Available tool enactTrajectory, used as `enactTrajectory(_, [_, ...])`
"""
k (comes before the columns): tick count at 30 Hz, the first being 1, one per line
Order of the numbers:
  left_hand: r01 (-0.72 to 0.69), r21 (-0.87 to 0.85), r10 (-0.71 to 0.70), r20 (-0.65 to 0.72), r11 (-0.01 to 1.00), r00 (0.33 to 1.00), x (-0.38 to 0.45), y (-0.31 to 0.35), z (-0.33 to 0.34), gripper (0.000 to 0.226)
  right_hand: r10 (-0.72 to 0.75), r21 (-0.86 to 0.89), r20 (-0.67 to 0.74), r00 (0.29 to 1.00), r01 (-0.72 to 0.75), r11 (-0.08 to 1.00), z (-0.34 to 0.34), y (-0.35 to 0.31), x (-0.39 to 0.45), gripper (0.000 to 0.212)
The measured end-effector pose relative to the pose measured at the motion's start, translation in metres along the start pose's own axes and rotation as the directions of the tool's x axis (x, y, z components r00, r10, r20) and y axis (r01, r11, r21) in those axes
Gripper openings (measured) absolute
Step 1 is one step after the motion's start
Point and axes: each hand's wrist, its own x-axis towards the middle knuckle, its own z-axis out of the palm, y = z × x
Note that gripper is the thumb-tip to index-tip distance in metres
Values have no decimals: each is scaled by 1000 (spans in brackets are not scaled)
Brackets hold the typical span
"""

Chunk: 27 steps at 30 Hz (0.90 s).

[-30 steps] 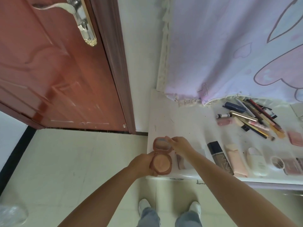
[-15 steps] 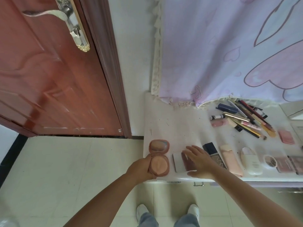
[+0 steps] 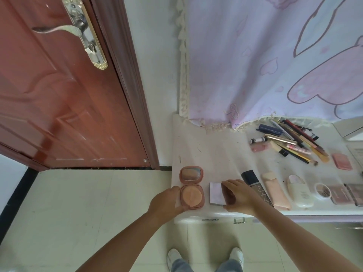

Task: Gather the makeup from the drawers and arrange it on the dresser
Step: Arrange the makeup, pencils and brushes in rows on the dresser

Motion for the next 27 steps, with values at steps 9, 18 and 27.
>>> enactTrajectory(9, [-208, -325, 220, 1, 922, 975, -5, 49, -57, 90, -172, 118, -314, 934, 218, 969, -72, -34, -28, 73])
enactTrajectory(18, [-255, -611, 267, -74, 749, 961, -11, 70, -99, 83, -334, 97, -440, 834, 414, 905, -119, -62, -39, 50])
enactTrajectory(27, [-283, -566, 244, -146, 774, 959, -20, 54, -94, 76, -278, 158, -395, 876, 363, 918, -117, -73, -33, 59])
